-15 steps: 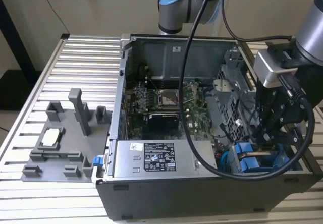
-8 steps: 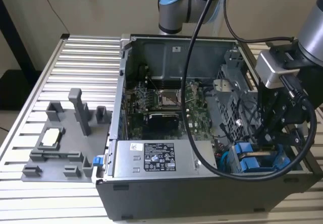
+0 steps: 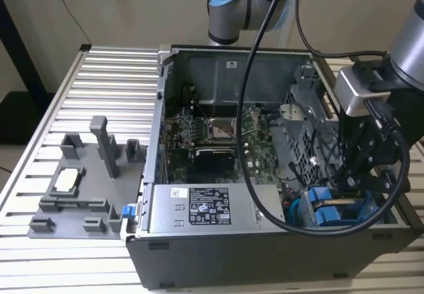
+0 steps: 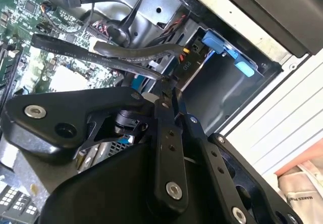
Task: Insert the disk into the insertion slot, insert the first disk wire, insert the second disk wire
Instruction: 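Insert the second disk wire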
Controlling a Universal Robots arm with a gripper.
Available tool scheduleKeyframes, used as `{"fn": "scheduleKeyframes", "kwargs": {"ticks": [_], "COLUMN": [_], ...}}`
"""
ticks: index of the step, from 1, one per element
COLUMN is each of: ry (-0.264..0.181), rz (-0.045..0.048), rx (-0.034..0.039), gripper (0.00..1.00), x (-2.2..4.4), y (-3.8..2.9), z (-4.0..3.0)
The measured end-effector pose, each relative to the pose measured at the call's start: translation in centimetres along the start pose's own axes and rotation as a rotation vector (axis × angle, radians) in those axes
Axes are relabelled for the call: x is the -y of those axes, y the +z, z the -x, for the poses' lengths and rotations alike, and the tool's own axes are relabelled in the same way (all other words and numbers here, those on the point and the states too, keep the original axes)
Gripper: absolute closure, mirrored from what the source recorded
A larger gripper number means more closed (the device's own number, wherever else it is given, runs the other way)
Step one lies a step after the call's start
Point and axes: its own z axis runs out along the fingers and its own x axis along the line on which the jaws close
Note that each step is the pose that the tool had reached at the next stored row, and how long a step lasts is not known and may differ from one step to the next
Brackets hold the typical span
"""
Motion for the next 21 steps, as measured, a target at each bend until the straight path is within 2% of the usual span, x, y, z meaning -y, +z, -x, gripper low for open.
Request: {"fn": "scheduleKeyframes", "kwargs": {"ticks": [9,14,16,17,18,20,21], "ry": [0.008,0.016,0.018,0.018,0.018,0.018,0.018], "rz": [-0.0003,-0.0004,-0.0006,-0.0003,0.0004,0.0027,0.0042], "rx": [0.0002,-0.0019,0.0001,0.0005,0.0009,0.0018,0.0016], "gripper": [0.84,0.84,0.84,0.82,0.76,0.76,0.69], "x": [0.01,0.0,0.0,0.0,0.0,0.0,0.0], "y": [0.23,0.79,0.94,0.97,0.98,0.76,0.57], "z": [0.02,-0.06,-0.1,-0.12,-0.14,-0.19,-0.23]}}
